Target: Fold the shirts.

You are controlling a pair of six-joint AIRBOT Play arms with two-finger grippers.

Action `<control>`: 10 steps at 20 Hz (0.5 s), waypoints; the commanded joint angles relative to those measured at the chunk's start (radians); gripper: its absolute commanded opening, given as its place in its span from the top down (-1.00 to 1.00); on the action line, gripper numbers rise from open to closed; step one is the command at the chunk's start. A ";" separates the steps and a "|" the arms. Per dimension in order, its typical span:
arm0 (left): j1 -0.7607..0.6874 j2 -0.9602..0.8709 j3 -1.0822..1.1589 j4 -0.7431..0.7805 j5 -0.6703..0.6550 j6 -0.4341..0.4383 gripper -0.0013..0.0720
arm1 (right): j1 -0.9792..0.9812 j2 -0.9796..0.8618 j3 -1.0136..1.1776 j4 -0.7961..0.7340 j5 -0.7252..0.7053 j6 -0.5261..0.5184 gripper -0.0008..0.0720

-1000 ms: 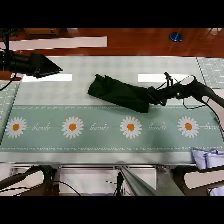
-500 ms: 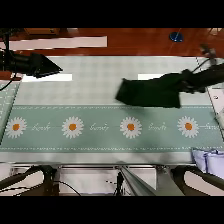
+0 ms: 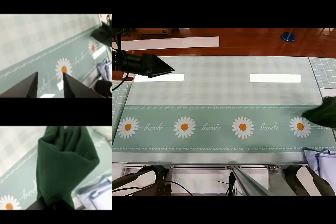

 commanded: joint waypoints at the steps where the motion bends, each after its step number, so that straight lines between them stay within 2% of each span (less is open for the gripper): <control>1: 0.000 -0.001 0.000 0.000 0.008 0.023 -0.13 | -0.111 0.025 -0.026 -0.043 0.058 0.053 0.90; 4: 0.000 -0.001 0.000 0.000 0.071 0.027 -0.13 | -0.113 0.025 -0.126 -0.093 0.058 0.060 0.90; 8: 0.008 -0.013 0.000 0.008 0.169 0.079 -0.13 | -0.132 0.090 -0.309 -0.457 0.060 -0.004 0.90; 10: 0.015 -0.032 0.000 0.027 0.199 0.079 -0.13 | -0.245 0.142 -0.433 -0.514 0.060 -0.059 0.90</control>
